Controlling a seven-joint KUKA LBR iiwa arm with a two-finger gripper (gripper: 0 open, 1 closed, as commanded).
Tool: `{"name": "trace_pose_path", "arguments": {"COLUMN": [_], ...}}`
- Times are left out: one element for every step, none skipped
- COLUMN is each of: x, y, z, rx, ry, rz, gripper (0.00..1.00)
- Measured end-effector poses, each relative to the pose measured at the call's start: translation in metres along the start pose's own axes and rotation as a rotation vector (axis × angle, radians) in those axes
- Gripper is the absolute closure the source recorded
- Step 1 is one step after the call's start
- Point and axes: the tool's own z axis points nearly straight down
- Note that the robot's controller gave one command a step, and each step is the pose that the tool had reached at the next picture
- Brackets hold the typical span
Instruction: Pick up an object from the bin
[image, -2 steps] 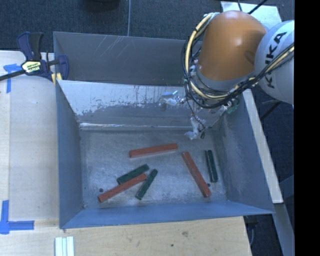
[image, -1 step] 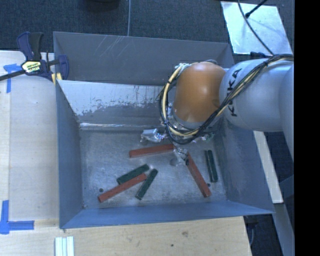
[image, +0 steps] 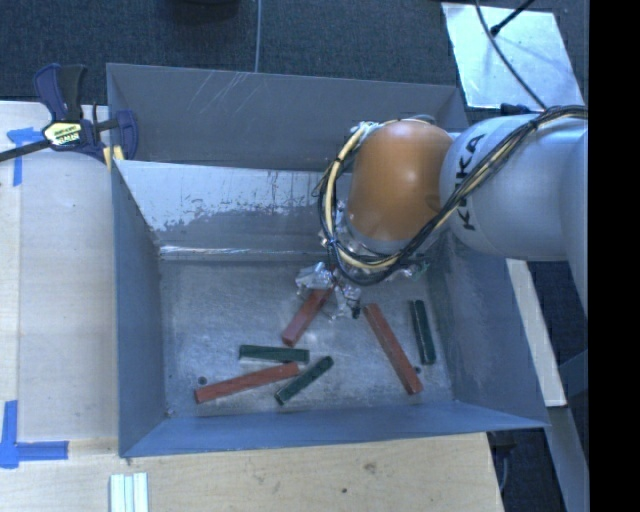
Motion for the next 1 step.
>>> {"name": "trace_pose_path", "arguments": {"x": [0.0158], "y": [0.0012], "z": [-0.1581], "rx": [0.003], "ry": [0.0], "rz": [-0.392], "gripper": [1.0]}}
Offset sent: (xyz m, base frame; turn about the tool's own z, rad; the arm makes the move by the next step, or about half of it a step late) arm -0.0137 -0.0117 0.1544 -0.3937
